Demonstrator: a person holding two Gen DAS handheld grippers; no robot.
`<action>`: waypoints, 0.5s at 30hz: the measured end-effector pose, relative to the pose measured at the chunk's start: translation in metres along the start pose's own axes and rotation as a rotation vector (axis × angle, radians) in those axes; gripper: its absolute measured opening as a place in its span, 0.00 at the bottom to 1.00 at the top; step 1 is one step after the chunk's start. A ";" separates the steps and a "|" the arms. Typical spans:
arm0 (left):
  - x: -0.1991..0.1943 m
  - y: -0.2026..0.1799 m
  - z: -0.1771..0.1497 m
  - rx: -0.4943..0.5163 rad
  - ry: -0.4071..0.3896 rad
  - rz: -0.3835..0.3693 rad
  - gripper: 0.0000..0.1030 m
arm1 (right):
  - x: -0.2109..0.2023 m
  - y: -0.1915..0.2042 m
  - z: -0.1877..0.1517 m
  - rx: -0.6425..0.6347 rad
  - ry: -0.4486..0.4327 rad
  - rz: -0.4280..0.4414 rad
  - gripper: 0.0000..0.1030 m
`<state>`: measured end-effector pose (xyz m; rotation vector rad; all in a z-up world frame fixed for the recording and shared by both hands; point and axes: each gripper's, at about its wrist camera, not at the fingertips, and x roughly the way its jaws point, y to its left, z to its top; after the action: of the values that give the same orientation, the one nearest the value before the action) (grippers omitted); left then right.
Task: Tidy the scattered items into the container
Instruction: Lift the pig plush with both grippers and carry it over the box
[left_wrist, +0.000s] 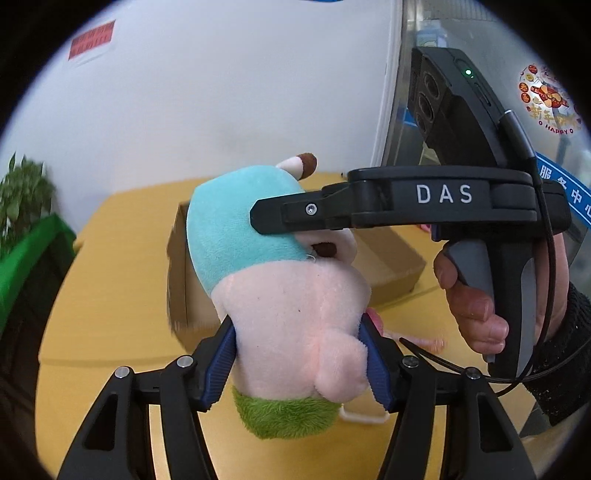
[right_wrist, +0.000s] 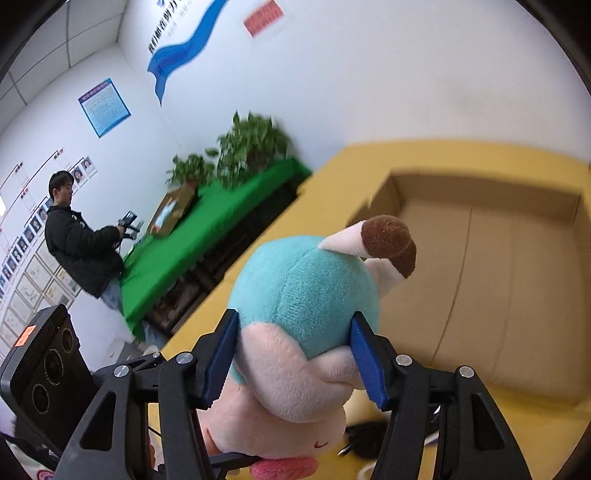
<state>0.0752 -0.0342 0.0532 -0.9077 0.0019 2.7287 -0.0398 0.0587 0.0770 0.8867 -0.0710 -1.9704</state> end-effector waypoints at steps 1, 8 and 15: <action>0.003 0.001 0.015 0.016 -0.015 0.003 0.60 | -0.007 0.000 0.013 -0.019 -0.020 -0.011 0.61; 0.031 0.021 0.087 0.020 -0.064 0.007 0.60 | -0.017 -0.014 0.094 -0.062 -0.069 -0.043 0.61; 0.094 0.064 0.144 -0.029 -0.011 0.003 0.60 | 0.020 -0.053 0.161 -0.059 -0.038 -0.038 0.60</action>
<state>-0.0979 -0.0600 0.1085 -0.9005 -0.0383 2.7429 -0.1830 0.0255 0.1636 0.8176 -0.0183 -2.0146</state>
